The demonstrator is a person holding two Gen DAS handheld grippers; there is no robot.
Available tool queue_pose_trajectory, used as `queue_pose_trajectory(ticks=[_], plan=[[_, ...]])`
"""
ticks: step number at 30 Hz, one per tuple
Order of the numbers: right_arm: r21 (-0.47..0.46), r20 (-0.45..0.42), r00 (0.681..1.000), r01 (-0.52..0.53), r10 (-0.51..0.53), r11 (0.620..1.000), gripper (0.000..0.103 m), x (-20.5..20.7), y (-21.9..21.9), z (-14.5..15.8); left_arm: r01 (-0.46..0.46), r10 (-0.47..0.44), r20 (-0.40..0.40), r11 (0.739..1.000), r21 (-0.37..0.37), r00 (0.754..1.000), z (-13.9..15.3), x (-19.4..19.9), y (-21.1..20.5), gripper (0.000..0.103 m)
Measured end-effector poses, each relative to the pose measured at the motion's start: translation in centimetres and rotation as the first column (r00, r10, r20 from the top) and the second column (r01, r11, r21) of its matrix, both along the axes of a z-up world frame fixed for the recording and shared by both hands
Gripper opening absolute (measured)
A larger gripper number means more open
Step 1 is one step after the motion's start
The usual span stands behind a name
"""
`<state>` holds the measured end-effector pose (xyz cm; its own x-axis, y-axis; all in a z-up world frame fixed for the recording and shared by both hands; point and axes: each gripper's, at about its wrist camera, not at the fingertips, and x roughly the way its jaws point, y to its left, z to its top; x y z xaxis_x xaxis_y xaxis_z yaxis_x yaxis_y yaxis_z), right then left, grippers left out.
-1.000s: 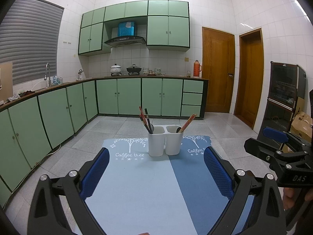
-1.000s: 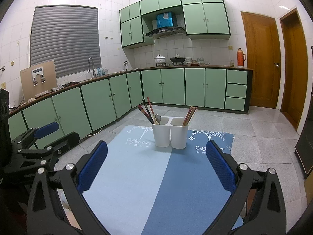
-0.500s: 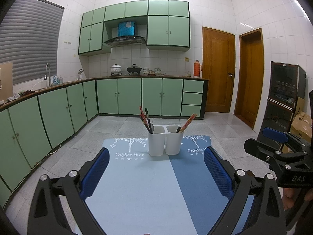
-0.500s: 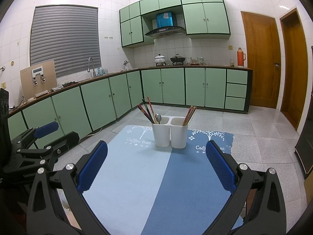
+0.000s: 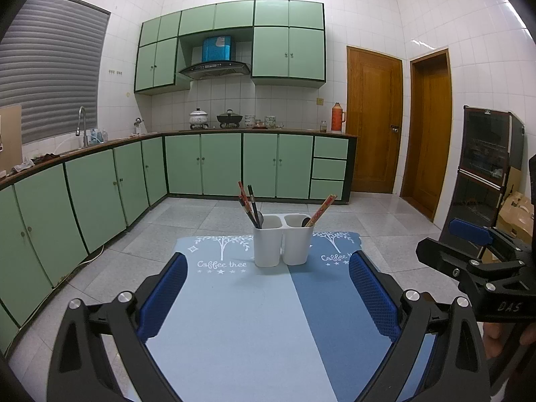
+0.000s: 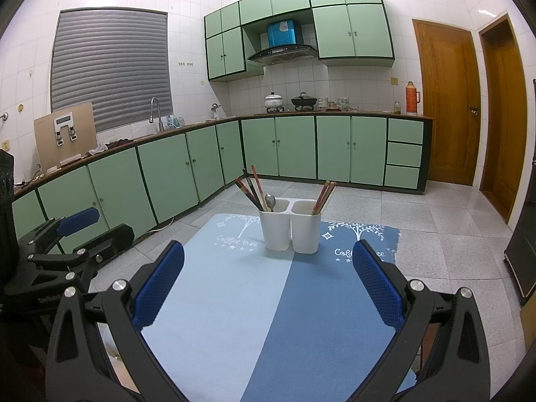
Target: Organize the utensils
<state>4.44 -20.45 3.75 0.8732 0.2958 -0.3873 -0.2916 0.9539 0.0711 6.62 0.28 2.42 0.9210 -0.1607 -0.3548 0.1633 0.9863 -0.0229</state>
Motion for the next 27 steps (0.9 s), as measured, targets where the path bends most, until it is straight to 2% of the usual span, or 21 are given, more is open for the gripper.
queue_pose_trajectory(ticks=[27], plan=[[0.0,-0.003,1.0,0.003,-0.003,1.0,0.097,0.06,0.06,-0.22,0.001,-0.001,-0.001,1.0,-0.008,1.0,-0.28,-0.12,-0.34,0.095]])
